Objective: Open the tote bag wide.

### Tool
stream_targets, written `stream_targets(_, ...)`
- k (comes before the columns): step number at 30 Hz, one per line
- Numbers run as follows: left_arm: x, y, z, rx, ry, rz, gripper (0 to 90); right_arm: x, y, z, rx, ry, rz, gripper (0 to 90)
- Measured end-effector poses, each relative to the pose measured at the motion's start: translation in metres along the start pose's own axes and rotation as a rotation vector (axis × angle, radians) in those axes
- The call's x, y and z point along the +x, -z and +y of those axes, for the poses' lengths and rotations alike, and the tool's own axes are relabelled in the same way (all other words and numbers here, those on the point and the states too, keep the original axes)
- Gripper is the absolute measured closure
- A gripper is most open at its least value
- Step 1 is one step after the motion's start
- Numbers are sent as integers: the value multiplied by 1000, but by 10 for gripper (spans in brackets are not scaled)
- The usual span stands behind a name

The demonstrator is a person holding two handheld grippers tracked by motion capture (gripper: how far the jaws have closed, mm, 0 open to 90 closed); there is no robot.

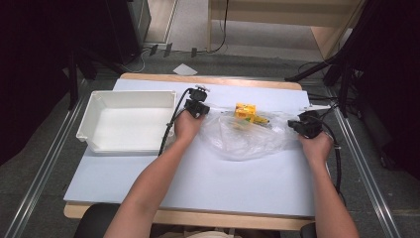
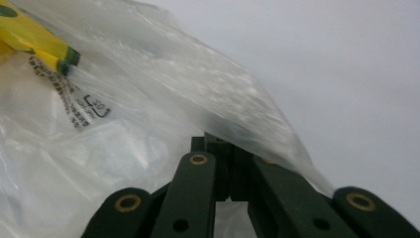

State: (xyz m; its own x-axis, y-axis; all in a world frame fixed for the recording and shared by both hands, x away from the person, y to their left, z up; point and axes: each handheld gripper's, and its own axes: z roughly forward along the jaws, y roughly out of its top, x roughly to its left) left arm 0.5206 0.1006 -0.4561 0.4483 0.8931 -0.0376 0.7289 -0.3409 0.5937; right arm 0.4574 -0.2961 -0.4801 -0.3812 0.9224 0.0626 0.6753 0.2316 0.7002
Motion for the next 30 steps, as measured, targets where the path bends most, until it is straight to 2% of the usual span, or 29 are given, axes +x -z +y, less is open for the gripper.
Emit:
stream_targets(3, 1, -1, 1, 2, 11, 6, 857, -8, 4, -4, 10, -20, -19, 900)
stream_targets(5, 0, -1, 2, 6, 4, 14, 859, -12, 6, -6, 14, -32, -18, 900)
stream_targets(12, 4, -1, 2, 5, 14, 5, 888, -13, 8, -7, 20, 8, -67, 900)
stream_targets(17, 3, -1, 1, -1, 13, 8, 893, -20, 9, -11, -2, -38, -39, 900)
stream_targets(21, 4, -1, -1, -14, 27, 0, 894, -23, 9, -14, -20, -36, -46, 900)
stream_targets(24, 4, -1, -2, -16, 20, 2, 896, -24, 10, -14, -24, -39, -43, 900)
stream_targets(27, 5, -1, -1, -18, 33, 10, 900, -25, 10, -15, -27, -43, -41, 900)
stream_targets(30, 5, -2, -1, -21, 26, 27, 900, -27, 11, -16, -23, -48, -44, 900)
